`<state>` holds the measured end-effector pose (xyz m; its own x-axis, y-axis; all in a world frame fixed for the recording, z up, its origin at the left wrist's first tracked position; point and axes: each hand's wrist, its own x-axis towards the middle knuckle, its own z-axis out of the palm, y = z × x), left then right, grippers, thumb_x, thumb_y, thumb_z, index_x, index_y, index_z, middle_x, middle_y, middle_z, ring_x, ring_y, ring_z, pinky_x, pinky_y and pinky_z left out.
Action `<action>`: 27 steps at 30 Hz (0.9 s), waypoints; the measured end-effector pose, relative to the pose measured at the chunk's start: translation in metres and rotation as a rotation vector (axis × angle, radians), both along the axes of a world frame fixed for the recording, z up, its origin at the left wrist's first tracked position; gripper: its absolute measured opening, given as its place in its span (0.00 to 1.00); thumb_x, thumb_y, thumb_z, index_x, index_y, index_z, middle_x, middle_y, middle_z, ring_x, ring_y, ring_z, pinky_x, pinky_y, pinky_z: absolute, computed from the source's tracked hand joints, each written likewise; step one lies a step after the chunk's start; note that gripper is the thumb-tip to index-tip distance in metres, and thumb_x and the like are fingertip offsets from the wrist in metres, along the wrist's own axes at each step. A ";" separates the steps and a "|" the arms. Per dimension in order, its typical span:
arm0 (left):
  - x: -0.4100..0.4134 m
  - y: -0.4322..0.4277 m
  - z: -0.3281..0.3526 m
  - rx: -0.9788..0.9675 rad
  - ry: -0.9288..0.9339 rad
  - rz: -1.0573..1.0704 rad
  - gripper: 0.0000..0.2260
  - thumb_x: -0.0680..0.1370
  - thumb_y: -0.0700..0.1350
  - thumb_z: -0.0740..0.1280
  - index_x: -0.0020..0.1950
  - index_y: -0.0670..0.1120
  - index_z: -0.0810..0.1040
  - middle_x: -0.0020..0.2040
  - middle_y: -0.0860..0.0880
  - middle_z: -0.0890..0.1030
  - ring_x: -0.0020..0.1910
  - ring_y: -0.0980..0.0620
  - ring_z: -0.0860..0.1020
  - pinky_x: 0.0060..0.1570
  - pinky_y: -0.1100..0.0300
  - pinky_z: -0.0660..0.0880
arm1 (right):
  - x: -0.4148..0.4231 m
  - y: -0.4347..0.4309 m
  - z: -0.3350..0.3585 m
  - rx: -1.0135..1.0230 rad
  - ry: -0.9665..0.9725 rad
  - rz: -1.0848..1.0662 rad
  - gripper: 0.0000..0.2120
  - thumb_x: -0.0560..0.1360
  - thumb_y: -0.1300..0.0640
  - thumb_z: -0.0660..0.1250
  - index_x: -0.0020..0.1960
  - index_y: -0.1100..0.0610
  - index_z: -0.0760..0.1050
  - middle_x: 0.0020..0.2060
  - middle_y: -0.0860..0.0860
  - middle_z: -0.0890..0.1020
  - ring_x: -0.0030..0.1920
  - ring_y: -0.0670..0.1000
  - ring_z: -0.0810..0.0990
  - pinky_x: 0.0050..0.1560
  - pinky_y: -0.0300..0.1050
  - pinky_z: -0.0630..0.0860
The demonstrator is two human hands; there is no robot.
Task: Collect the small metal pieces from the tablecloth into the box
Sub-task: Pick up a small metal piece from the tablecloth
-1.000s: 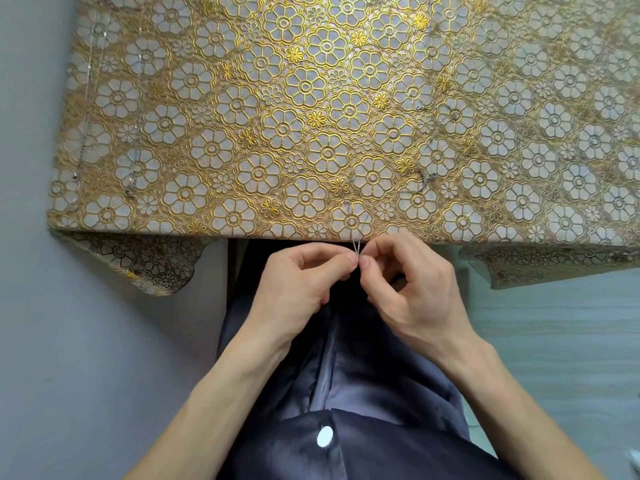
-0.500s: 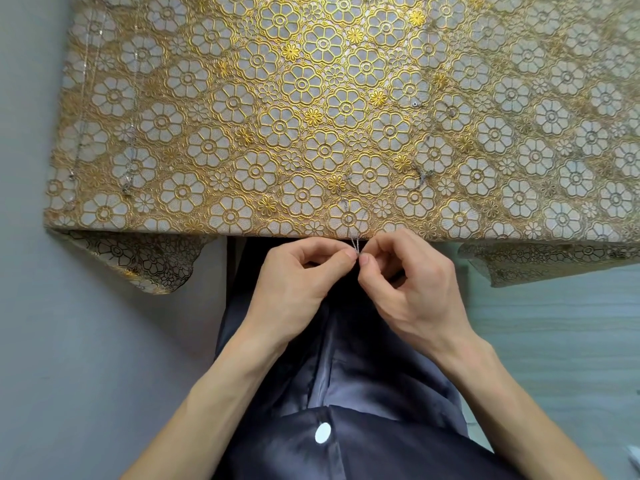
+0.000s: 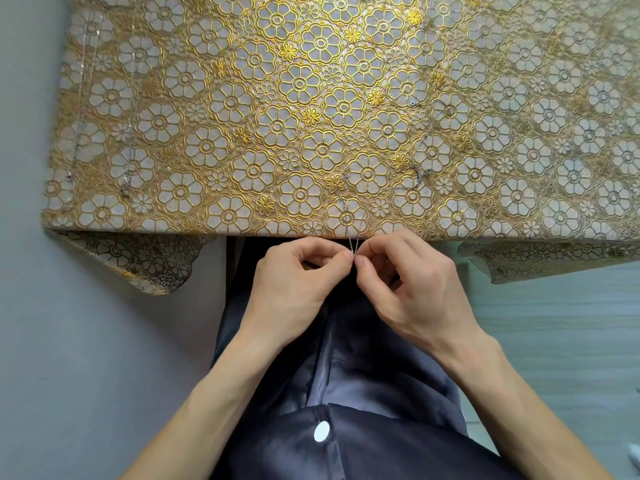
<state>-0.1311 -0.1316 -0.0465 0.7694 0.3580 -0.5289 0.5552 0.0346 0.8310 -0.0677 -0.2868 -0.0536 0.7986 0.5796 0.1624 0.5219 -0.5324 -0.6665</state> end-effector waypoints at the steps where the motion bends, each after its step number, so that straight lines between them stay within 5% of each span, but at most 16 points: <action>1: 0.000 0.001 0.000 0.017 0.002 -0.012 0.06 0.70 0.56 0.72 0.42 0.56 0.86 0.39 0.54 0.86 0.40 0.58 0.82 0.51 0.54 0.79 | 0.001 0.000 -0.001 -0.022 -0.023 0.020 0.04 0.77 0.57 0.68 0.47 0.58 0.79 0.41 0.49 0.79 0.38 0.50 0.78 0.37 0.50 0.78; 9: 0.001 0.003 0.001 0.029 -0.011 -0.019 0.03 0.74 0.51 0.74 0.42 0.54 0.87 0.36 0.56 0.84 0.34 0.62 0.77 0.42 0.59 0.72 | 0.004 0.003 -0.002 -0.047 -0.028 0.049 0.08 0.78 0.54 0.64 0.48 0.58 0.78 0.41 0.50 0.79 0.39 0.52 0.77 0.36 0.54 0.77; 18: 0.001 0.000 0.000 0.050 0.005 -0.005 0.07 0.69 0.56 0.72 0.41 0.56 0.86 0.38 0.54 0.85 0.38 0.58 0.81 0.49 0.54 0.78 | 0.001 0.004 -0.004 0.014 0.016 0.018 0.06 0.78 0.56 0.65 0.47 0.59 0.77 0.40 0.45 0.73 0.38 0.39 0.67 0.36 0.48 0.74; 27: -0.001 -0.004 0.001 0.074 -0.016 -0.010 0.08 0.69 0.57 0.71 0.41 0.55 0.85 0.39 0.51 0.85 0.36 0.55 0.79 0.46 0.52 0.78 | -0.004 0.007 -0.002 0.043 0.126 -0.079 0.05 0.76 0.54 0.65 0.45 0.56 0.76 0.37 0.44 0.74 0.35 0.43 0.72 0.38 0.39 0.73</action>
<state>-0.1320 -0.1357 -0.0451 0.7814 0.3881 -0.4887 0.5416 -0.0326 0.8400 -0.0715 -0.2794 -0.0557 0.8571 0.5088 0.0810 0.3902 -0.5384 -0.7469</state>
